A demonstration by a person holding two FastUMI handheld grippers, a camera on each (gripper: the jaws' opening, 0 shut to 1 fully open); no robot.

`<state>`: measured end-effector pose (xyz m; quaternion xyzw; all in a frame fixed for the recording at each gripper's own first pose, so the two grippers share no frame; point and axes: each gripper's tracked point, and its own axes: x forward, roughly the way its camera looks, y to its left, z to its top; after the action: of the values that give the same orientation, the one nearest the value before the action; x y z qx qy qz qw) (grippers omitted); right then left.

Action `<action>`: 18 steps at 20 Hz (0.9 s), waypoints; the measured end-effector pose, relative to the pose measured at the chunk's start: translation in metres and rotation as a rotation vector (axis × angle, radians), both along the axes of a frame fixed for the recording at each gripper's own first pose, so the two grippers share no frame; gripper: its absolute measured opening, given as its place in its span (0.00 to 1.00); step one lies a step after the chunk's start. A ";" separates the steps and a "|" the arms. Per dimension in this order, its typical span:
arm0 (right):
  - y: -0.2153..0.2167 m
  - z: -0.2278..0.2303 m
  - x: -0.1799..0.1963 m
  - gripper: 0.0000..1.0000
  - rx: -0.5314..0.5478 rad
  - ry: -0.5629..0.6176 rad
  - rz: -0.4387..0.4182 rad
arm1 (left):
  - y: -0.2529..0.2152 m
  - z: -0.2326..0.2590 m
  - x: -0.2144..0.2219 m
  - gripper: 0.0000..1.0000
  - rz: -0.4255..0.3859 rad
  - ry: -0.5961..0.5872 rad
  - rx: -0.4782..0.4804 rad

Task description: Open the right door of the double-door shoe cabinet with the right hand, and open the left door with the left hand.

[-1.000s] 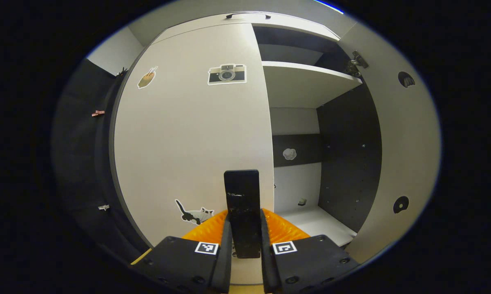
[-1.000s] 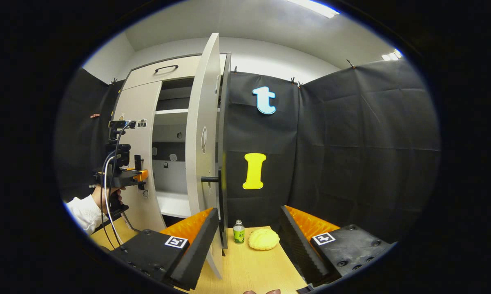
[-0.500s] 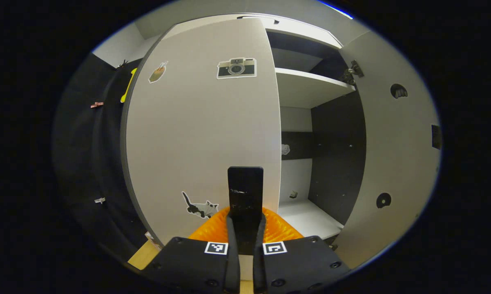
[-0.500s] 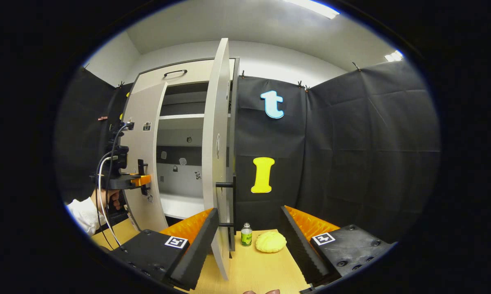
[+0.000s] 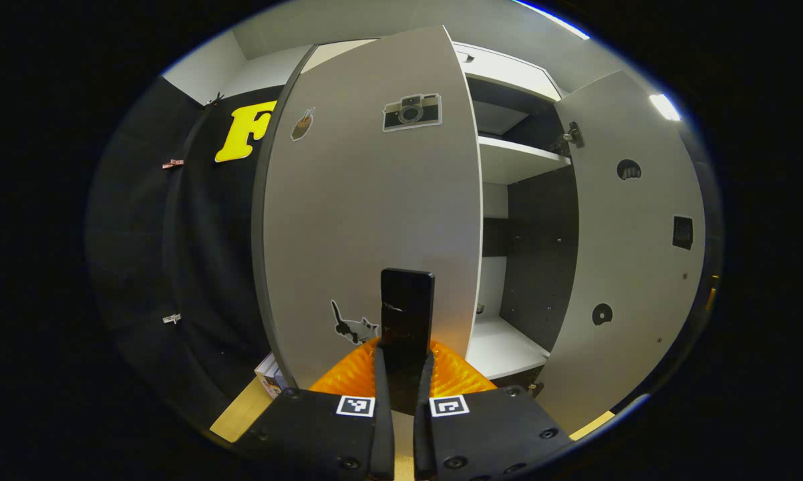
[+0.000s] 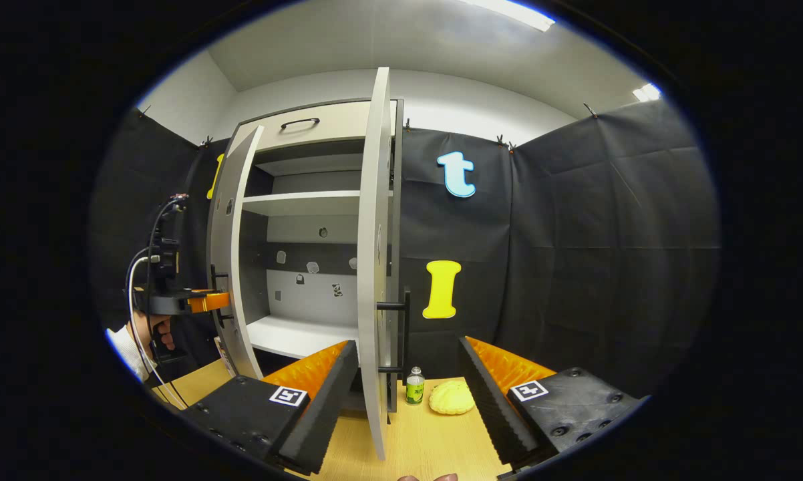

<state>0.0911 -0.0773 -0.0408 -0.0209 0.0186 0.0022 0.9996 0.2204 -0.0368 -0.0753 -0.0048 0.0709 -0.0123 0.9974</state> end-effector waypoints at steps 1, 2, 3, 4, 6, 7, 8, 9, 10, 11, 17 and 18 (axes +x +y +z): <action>0.001 0.000 0.000 0.94 -0.003 -0.002 0.004 | 0.001 0.001 0.000 0.16 -0.009 0.000 -0.005; 0.002 0.001 0.001 0.94 -0.005 -0.004 0.004 | 0.002 0.001 -0.001 0.16 -0.013 0.001 -0.009; 0.005 0.000 0.001 0.94 -0.004 -0.005 0.007 | 0.003 0.001 -0.001 0.16 -0.013 0.000 -0.010; 0.006 0.000 0.001 0.94 -0.002 -0.007 0.008 | 0.003 0.001 0.000 0.15 -0.012 -0.001 -0.006; 0.011 0.001 0.001 0.94 0.001 -0.009 0.014 | 0.004 0.001 -0.002 0.15 -0.006 0.001 0.000; 0.012 0.002 0.001 0.94 0.000 -0.012 0.017 | 0.005 0.000 -0.003 0.15 -0.004 0.000 0.002; 0.014 0.002 0.001 0.94 -0.003 -0.013 0.019 | 0.005 0.000 -0.002 0.15 -0.004 0.000 0.002; 0.017 0.003 0.002 0.94 -0.006 -0.015 0.021 | 0.006 0.000 -0.003 0.15 -0.005 0.001 0.001; 0.019 0.004 0.002 0.94 -0.010 -0.018 0.023 | 0.007 0.000 -0.004 0.15 -0.007 0.002 -0.004; 0.021 0.003 0.003 0.94 -0.012 -0.021 0.024 | 0.008 0.000 -0.005 0.15 -0.009 0.003 -0.007; 0.038 0.002 0.007 0.95 -0.005 -0.021 0.037 | 0.013 0.000 -0.008 0.15 0.004 -0.004 -0.014; 0.040 0.001 0.006 0.95 0.001 -0.022 0.036 | 0.014 0.001 -0.007 0.15 0.009 -0.008 -0.012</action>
<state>0.0976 -0.0377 -0.0395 -0.0208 0.0073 0.0200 0.9996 0.2132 -0.0226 -0.0740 -0.0113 0.0666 -0.0085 0.9977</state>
